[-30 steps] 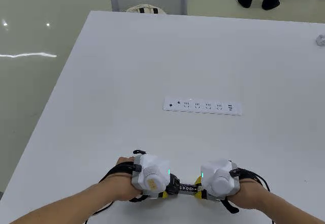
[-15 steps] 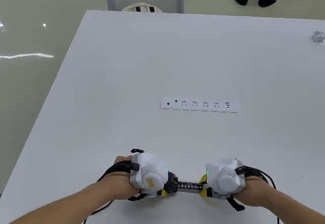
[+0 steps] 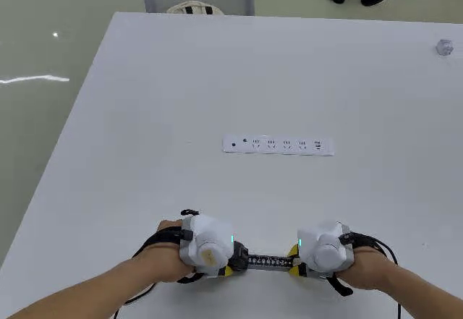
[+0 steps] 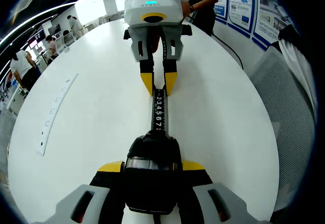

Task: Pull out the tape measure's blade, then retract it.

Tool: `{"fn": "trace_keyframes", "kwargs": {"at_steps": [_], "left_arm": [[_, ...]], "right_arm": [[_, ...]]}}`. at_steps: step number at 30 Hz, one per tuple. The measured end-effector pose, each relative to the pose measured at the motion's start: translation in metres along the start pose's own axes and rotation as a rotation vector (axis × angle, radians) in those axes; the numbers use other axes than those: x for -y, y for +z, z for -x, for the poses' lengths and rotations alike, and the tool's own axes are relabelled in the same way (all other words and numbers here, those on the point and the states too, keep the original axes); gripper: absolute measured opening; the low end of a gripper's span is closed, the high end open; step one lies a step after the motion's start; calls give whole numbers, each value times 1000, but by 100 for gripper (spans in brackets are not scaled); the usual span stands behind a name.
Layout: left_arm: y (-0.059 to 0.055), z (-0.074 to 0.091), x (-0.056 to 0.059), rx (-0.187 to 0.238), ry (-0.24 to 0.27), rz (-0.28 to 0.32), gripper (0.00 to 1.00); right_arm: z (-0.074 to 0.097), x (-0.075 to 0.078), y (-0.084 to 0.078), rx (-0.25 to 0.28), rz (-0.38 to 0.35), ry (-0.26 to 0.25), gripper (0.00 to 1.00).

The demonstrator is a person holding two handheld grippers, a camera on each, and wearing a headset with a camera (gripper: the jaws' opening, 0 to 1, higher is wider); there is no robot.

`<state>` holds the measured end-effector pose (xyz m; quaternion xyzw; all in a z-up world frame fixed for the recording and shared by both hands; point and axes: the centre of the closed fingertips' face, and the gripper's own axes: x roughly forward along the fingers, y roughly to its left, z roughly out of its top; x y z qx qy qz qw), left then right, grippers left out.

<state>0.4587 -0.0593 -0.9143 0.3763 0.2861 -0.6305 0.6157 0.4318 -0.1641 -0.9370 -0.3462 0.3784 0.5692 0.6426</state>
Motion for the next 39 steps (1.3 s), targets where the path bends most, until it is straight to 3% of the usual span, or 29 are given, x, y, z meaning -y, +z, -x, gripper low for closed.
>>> {"fn": "trace_keyframes", "kwargs": {"at_steps": [39], "left_arm": [[0,-1,0,-7,-2,-3,37]], "right_arm": [[32,-1,-60,-59,-39,-16,12]]}}
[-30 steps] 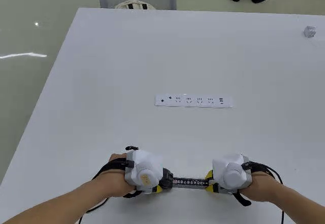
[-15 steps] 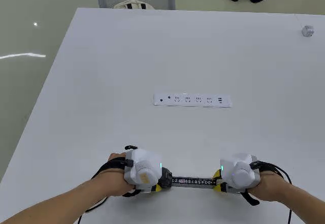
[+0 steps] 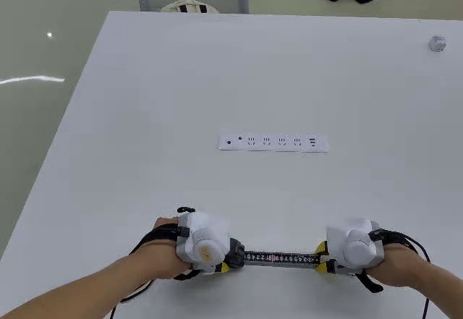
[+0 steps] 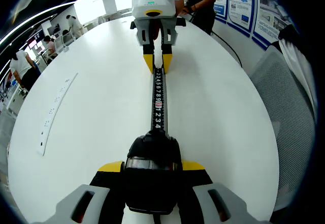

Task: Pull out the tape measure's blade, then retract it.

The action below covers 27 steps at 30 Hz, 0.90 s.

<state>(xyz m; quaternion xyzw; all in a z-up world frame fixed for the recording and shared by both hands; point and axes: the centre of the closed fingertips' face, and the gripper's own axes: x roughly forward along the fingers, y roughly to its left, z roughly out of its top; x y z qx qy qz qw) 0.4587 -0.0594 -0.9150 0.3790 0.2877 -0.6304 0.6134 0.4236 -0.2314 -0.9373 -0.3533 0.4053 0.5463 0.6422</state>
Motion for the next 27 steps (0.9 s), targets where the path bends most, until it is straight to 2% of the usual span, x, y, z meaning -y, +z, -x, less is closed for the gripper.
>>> {"fn": "trace_keyframes", "kwargs": {"at_steps": [9,21,27], "left_arm": [[0,0,0,-1,0,0,37],[1,1,1,-6,-1,-1,37],[0,0,0,-6,0,-2,37]], "right_arm": [[7,-1,-17,-18,-11,-4,12],[13,-1,-28,-34,-12,-10,12],[19,-1,-40,-47,-19,-12,12]]}}
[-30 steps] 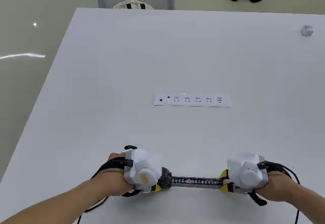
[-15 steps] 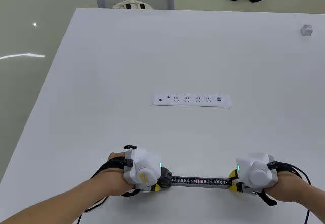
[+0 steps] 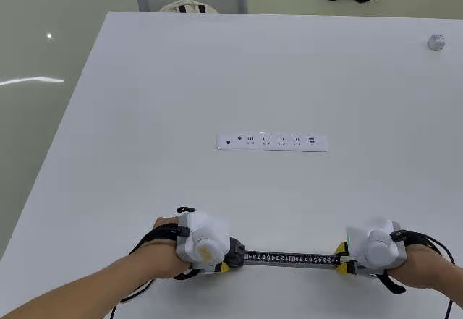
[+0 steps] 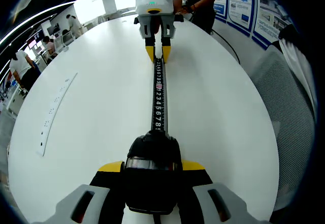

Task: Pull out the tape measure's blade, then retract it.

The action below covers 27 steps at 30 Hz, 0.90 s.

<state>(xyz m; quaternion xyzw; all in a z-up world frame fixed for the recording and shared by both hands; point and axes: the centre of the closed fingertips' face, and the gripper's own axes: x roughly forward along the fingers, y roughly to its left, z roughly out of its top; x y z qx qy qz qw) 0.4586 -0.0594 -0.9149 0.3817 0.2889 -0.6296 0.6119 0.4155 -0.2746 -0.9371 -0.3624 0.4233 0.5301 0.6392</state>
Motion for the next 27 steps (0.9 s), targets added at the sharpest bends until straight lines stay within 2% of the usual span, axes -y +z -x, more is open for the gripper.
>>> {"fn": "trace_keyframes", "kwargs": {"at_steps": [4,24,27], "left_arm": [[0,0,0,-1,0,0,37],[0,0,0,-4,0,-1,37],[0,0,0,-5,0,-1,37]], "right_arm": [[2,1,-6,-5,-4,0,12],[5,0,-13,-10,-13,2,12],[8,0,-18,-16,-19,2,12]]}}
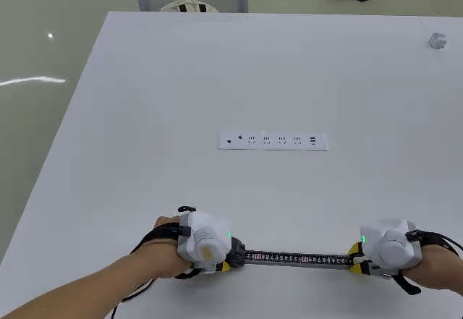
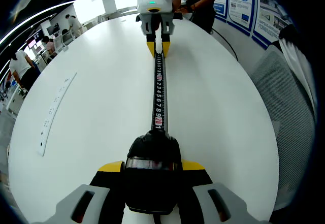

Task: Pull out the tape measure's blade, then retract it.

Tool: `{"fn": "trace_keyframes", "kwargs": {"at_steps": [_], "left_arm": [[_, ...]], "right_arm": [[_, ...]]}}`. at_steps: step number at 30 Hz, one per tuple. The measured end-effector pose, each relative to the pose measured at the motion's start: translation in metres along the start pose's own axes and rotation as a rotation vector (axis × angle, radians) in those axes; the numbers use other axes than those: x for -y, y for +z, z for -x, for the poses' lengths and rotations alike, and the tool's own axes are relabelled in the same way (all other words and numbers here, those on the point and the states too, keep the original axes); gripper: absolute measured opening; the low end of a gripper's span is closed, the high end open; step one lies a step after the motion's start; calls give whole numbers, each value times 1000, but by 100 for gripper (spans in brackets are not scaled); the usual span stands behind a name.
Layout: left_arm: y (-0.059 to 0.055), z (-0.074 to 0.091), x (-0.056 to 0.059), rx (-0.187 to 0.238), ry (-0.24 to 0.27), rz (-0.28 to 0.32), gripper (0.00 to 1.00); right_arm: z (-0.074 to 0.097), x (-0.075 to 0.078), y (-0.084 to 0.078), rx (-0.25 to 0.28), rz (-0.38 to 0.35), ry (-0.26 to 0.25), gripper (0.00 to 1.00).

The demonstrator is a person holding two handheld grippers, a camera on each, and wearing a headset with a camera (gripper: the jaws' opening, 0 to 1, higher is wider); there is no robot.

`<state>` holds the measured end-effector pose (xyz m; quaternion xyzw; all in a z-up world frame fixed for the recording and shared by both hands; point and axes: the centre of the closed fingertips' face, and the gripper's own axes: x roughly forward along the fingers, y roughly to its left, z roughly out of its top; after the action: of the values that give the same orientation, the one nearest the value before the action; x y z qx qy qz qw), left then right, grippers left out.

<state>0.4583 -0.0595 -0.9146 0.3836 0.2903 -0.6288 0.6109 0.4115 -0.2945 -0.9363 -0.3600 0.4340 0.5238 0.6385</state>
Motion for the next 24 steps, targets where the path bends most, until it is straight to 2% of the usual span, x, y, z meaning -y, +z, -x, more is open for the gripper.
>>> {"fn": "trace_keyframes", "kwargs": {"at_steps": [8,13,24], "left_arm": [[0,0,0,0,0,0,37],[0,0,0,-3,-1,0,37],[0,-1,0,1,3,-1,37]], "right_arm": [[0,0,-2,-2,1,0,12],[2,0,-8,-8,-7,-3,12],[2,-1,-7,-26,11,2,13]]}}
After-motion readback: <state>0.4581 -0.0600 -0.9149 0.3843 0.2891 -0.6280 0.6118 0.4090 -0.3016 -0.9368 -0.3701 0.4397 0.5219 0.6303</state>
